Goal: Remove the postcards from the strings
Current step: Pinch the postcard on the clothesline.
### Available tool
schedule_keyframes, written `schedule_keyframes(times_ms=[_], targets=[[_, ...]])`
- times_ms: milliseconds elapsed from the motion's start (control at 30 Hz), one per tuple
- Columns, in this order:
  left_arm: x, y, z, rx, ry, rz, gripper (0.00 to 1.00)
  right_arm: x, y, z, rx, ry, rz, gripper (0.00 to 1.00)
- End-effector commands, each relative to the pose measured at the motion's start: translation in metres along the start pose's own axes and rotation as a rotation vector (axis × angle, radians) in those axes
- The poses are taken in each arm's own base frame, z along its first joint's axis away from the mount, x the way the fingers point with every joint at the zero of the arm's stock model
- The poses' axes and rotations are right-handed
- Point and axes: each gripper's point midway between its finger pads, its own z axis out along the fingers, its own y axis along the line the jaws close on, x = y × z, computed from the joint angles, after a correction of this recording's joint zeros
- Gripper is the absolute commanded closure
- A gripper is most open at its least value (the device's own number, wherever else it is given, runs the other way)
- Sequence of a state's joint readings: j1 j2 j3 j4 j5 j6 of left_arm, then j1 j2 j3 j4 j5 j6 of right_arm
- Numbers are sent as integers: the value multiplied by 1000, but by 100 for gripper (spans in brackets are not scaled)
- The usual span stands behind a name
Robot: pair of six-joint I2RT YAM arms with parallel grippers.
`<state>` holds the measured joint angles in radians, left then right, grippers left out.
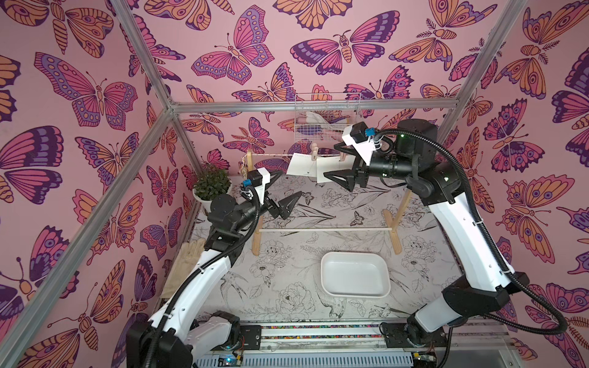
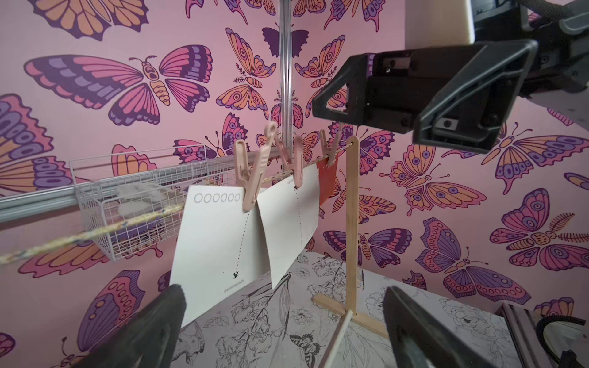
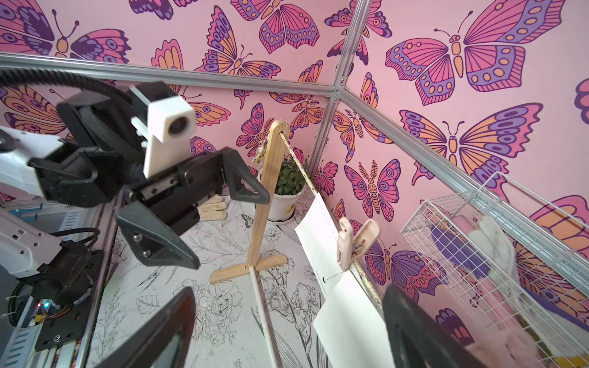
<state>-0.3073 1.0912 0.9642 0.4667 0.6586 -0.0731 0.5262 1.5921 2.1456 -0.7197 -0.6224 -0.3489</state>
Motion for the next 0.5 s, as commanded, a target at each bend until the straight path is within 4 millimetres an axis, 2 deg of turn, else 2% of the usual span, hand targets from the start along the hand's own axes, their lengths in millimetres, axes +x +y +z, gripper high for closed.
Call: schedule_keyframes(times_ms=[0, 33, 100, 200, 367, 400, 433, 467], targets=[[38, -6, -12, 2, 247, 18, 2, 6, 10, -5, -30, 30, 3, 8], [35, -7, -13, 8, 267, 27, 3, -1, 13, -16, -14, 16, -13, 8], [26, -14, -14, 43, 287, 28, 5, -3, 8, -24, 32, 10, -17, 8], [21, -25, -3, 145, 271, -22, 8, -9, 0, -37, 80, -49, 6, 7], [41, -28, 30, 211, 283, -36, 9, -24, -18, -66, 177, -162, 53, 6], [39, -28, 35, 214, 271, -35, 9, -25, -20, -71, 192, -173, 60, 6], [57, -22, 45, 216, 293, -65, 9, -26, -21, -75, 201, -182, 63, 6], [60, -19, 51, 214, 287, -74, 11, -27, -24, -79, 217, -190, 67, 6]])
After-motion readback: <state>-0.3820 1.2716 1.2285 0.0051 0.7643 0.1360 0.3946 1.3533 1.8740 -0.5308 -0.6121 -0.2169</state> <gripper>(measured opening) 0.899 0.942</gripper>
